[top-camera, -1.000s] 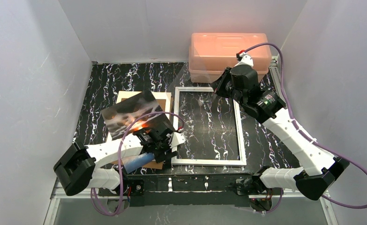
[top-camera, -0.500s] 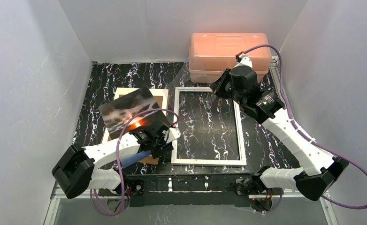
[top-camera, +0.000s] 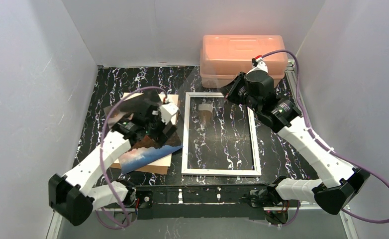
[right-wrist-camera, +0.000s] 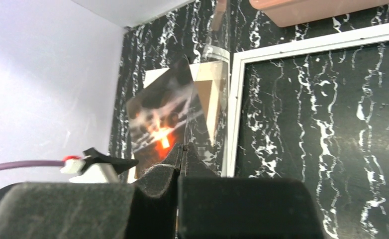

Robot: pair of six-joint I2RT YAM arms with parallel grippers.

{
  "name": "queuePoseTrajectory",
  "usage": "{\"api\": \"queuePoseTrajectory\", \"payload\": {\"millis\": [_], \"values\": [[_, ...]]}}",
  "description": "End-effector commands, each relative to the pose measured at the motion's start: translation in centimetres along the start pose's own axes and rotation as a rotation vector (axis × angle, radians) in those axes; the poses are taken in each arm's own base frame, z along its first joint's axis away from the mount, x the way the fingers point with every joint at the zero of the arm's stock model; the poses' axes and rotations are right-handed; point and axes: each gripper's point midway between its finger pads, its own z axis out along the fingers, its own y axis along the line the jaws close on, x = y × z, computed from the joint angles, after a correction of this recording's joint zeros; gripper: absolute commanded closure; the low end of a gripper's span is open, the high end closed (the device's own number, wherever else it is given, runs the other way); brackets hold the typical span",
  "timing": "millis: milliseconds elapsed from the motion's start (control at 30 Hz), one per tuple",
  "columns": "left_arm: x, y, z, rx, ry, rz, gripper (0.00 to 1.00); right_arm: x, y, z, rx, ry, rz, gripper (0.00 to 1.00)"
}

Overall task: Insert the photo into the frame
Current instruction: Move the photo to the center of the board, then adjust the photo frame item.

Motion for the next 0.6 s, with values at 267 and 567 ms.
{"api": "queuePoseTrajectory", "payload": {"millis": [267, 567], "values": [[-9.4, -5.3, -12.3, 0.341, -0.516, 0.158, 0.01, -4.7, 4.7, -1.0, -0.187, -0.169, 0.328, 0.99], [-14.4, -5.3, -11.8, 0.112, -0.580, 0.262, 0.02, -4.1, 6.5, 0.3, -0.219, -0.163, 0.427, 0.99]]}}
